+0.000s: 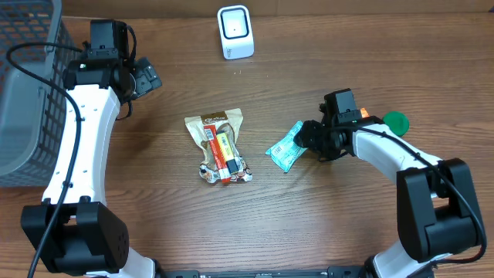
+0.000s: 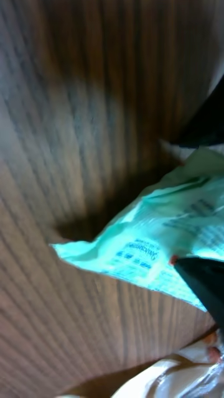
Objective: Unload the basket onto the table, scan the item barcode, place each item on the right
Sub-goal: 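Lift the teal pack with the right gripper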
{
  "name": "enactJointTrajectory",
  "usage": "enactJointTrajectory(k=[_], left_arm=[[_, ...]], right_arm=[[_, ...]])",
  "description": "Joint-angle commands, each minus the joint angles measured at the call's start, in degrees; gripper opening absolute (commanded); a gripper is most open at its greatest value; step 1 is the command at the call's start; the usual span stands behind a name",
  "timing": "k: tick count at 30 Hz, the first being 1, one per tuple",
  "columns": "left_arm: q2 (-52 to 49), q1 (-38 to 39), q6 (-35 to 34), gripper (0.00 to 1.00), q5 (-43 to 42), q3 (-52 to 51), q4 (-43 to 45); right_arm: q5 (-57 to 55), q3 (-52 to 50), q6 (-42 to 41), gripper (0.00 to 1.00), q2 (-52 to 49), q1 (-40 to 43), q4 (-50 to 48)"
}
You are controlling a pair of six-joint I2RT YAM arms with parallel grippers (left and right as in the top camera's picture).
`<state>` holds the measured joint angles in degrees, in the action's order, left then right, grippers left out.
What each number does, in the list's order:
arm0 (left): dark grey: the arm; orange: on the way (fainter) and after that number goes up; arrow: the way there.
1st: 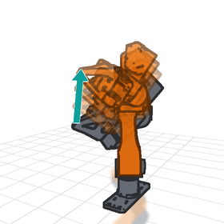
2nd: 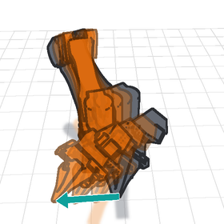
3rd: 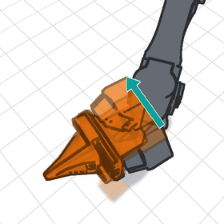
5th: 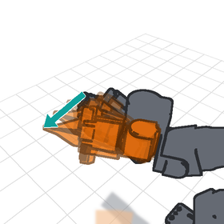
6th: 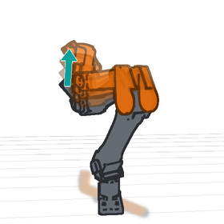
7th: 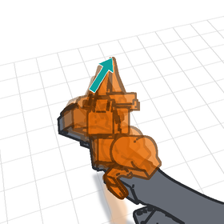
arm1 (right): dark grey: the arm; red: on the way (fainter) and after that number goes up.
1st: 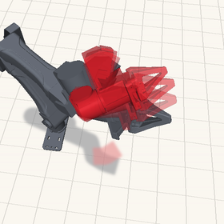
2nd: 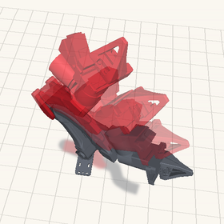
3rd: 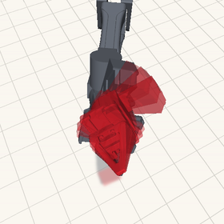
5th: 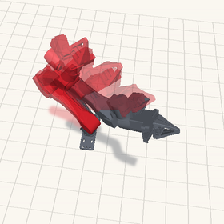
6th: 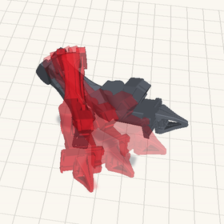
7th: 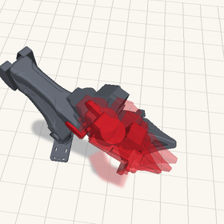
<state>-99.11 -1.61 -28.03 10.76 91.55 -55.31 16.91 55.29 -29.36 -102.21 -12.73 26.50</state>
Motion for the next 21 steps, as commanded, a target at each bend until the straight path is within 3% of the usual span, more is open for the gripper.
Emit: enactJointTrajectory(k=[1, 8, 21], left_arm=[[0.5, -0.24, 1.25, 1.0, 0.13, 0.35, 0.04], [0.5, -0.24, 1.22, 1.0, 0.13, 0.35, 0.04], [0.5, -0.24, 1.25, 1.0, 0.13, 0.35, 0.04]], right_arm=[[0.76, -0.22, -1.11, 0.5, -1.9, 0.13, -0.94], [0.76, -0.22, -2.19, 0.43, -1.9, 0.13, -0.98], [2.69, -0.2, -2.14, 0.47, -1.9, 2.64, -2.12]])
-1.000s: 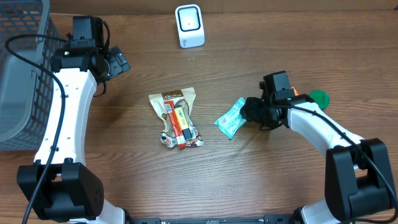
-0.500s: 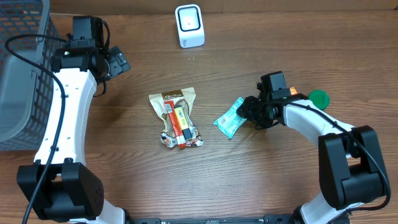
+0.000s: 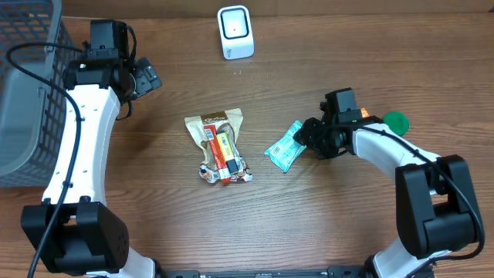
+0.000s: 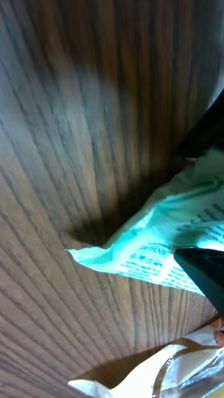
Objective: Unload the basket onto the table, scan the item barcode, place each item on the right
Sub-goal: 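Lift the teal pack with the right gripper, then carry the teal pack up to the white scanner window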
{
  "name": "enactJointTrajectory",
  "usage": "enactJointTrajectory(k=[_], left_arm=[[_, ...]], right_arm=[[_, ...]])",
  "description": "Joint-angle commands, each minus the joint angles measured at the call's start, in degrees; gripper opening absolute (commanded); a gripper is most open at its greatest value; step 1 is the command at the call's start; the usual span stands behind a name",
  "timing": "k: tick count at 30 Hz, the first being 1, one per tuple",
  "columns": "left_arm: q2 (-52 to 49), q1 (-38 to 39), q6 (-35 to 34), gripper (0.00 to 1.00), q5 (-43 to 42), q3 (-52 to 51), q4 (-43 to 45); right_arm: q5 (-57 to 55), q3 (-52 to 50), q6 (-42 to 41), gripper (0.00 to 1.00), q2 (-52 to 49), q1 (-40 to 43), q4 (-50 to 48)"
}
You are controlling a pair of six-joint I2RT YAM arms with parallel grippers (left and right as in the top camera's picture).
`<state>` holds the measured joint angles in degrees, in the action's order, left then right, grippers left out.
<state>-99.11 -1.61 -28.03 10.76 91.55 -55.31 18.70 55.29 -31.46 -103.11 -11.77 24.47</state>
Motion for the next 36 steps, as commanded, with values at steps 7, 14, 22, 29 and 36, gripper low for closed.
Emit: enactJointTrajectory(k=[7, 14, 22, 29, 36], left_arm=[[0.5, -0.24, 1.25, 1.0, 0.13, 0.35, 0.04], [0.5, -0.24, 1.25, 1.0, 0.13, 0.35, 0.04], [0.5, -0.24, 1.25, 1.0, 0.13, 0.35, 0.04], [0.5, -0.24, 1.25, 1.0, 0.13, 0.35, 0.04], [0.5, -0.24, 1.25, 1.0, 0.13, 0.35, 0.04]], right_arm=[[4.13, -0.22, 0.39, 0.41, -1.01, 2.43, 0.48], [4.13, -0.22, 0.35, 0.23, -1.01, 2.43, 0.26], [11.54, 0.2, 8.07, 0.04, 0.66, 3.5, -1.51], [14.93, 1.2, 16.35, 0.04, 6.84, 3.87, -1.51], [15.13, 1.79, 19.56, 0.04, 12.46, 3.87, -0.85]])
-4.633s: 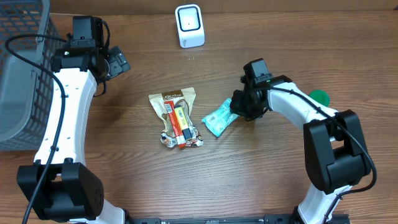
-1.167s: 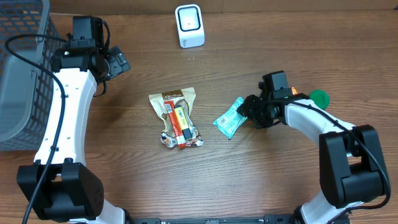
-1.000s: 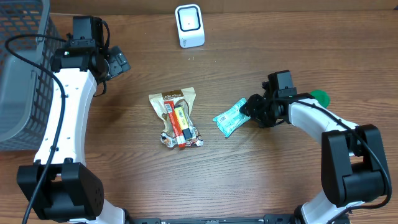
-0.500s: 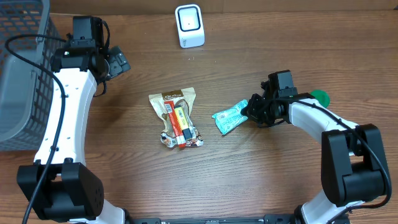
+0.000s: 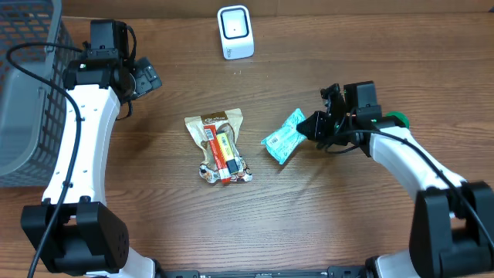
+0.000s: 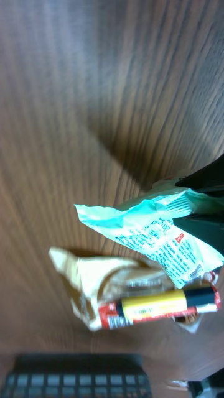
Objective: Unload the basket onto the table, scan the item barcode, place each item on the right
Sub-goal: 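Carry the teal pack up to the white scanner window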
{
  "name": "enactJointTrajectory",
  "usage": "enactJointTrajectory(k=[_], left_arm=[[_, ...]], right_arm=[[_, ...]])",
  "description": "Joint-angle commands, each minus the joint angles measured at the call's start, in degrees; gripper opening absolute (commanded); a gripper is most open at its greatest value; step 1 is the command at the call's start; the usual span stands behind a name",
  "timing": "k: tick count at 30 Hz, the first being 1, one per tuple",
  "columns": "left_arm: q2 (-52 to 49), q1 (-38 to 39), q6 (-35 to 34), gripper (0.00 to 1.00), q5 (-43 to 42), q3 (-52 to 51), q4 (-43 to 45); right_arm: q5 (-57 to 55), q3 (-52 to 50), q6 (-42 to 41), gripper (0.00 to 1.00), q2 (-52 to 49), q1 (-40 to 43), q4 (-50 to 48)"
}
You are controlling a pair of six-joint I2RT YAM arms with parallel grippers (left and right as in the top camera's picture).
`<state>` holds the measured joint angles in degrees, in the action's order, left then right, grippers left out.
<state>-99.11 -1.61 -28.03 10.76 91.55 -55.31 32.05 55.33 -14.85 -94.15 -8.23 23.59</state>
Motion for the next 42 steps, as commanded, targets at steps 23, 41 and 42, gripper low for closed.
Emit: enactJointTrajectory(k=[23, 41, 42], left_arm=[[0.5, -0.24, 1.25, 1.0, 0.15, 0.35, 0.04], [0.5, -0.24, 1.22, 1.0, 0.13, 0.35, 0.04], [0.5, -0.24, 1.25, 1.0, 0.13, 0.35, 0.04]], right_arm=[[-4.48, 37.73, 12.76, 0.04, 4.79, -0.26, 26.82], [-45.16, 48.19, 34.34, 0.04, -3.85, -19.87, -4.92], [-45.64, 48.19, 37.83, 0.04, -5.84, -20.79, -7.17]])
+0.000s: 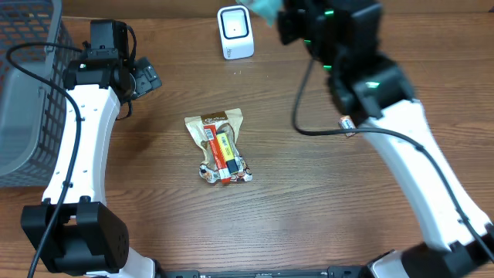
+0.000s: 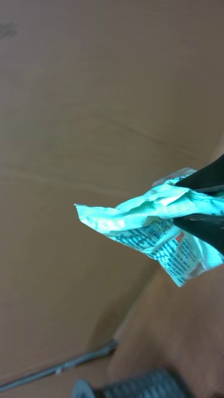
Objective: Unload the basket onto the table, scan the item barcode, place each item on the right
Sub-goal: 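Carry the teal pack up to the white scanner window, then hold the teal pack in front of the scanner window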
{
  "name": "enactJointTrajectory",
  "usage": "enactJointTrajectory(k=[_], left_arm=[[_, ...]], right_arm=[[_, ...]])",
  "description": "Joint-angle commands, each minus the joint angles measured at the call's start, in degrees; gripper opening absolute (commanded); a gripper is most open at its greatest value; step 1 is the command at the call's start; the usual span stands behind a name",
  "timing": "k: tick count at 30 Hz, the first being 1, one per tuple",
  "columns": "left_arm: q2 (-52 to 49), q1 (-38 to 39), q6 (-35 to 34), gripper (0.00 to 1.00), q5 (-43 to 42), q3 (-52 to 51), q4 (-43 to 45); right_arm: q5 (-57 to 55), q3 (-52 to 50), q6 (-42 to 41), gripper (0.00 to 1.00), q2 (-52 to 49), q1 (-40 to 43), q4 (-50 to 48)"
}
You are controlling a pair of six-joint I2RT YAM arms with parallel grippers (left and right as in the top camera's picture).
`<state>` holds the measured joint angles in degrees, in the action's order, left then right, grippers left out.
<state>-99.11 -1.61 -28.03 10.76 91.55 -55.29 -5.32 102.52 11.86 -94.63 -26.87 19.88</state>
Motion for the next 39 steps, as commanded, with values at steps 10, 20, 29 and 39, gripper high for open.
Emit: enactJointTrajectory(k=[10, 20, 29, 39], left_arm=[[0.5, -0.24, 1.25, 1.0, 0.13, 0.35, 0.02], [0.5, -0.24, 1.25, 1.0, 0.13, 0.35, 0.02], [0.5, -0.24, 1.25, 1.0, 0.13, 0.35, 0.02], [0.5, -0.24, 1.25, 1.0, 0.13, 0.35, 0.02]], right_arm=[[-22.67, 1.01, 23.17, 0.04, -25.7, -5.31, -29.59], [-24.39, 1.01, 26.14, 0.04, -38.69, -3.82, -46.69], [-18.25, 1.01, 26.12, 0.04, -42.97, -3.13, -54.51], [-17.09, 1.05, 26.18, 0.04, -47.15, -2.21, -55.8]])
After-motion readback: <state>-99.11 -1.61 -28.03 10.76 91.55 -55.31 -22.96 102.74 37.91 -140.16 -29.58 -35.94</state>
